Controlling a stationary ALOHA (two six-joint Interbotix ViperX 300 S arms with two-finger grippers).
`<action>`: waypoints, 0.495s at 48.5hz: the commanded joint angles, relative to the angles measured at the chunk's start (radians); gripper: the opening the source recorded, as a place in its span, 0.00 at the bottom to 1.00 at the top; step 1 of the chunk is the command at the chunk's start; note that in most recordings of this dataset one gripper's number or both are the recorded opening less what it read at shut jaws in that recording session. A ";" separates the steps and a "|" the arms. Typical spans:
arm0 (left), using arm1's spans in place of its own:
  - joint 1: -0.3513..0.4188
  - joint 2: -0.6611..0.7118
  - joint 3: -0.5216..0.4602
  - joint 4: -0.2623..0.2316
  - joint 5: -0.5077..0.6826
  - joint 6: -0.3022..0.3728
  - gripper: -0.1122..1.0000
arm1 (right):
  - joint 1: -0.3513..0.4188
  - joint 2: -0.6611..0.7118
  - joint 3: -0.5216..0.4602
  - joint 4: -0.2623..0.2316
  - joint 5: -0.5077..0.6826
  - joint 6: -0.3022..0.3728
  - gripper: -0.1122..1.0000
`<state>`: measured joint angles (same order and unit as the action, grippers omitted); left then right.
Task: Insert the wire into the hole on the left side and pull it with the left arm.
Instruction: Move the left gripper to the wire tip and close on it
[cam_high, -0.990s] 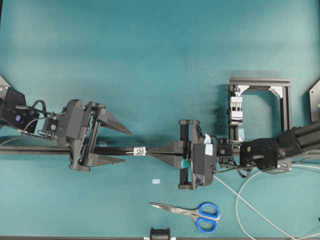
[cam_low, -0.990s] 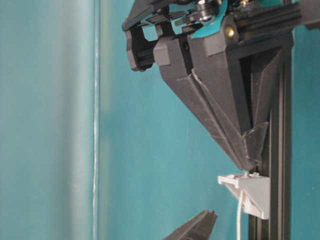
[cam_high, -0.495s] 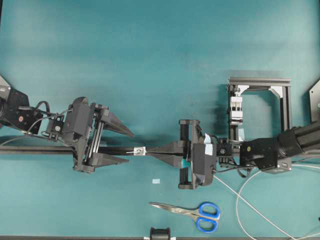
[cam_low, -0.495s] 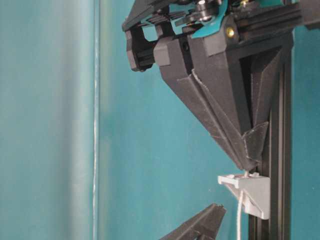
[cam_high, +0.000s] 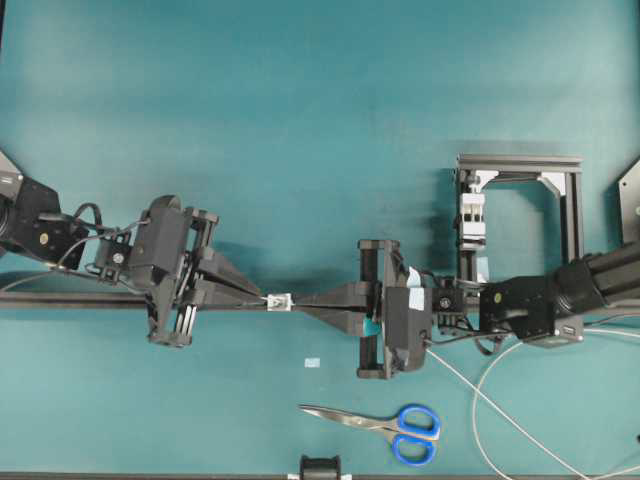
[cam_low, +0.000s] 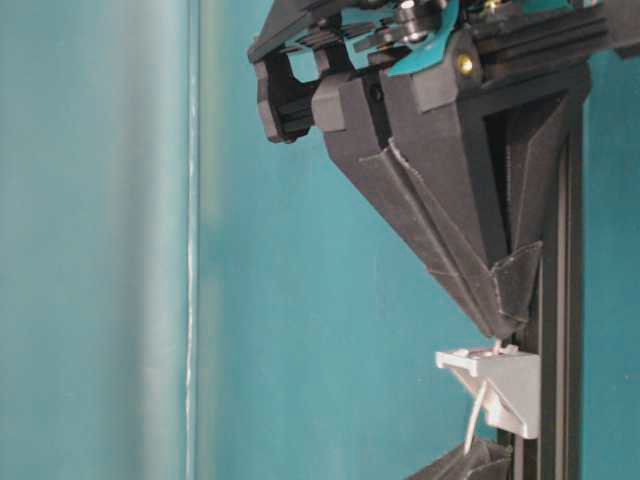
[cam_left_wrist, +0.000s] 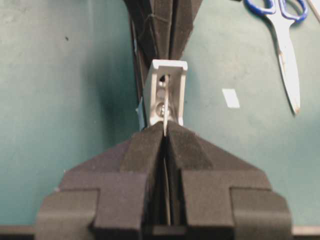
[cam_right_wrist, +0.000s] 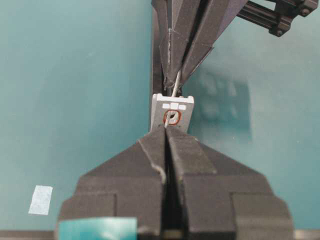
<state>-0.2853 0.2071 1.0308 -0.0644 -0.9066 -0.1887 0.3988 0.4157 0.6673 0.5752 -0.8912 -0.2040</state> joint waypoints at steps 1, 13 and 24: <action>-0.005 -0.023 -0.014 0.002 -0.003 0.002 0.01 | 0.000 -0.015 -0.014 -0.003 -0.002 0.003 0.13; -0.005 -0.023 -0.014 0.002 0.006 0.002 0.01 | -0.006 -0.028 -0.014 -0.002 0.035 0.009 0.13; -0.005 -0.034 -0.011 0.002 0.028 0.002 0.01 | -0.006 -0.043 -0.011 -0.002 0.038 0.006 0.34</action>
<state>-0.2869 0.2056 1.0278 -0.0644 -0.8836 -0.1902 0.3927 0.4126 0.6673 0.5752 -0.8529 -0.1979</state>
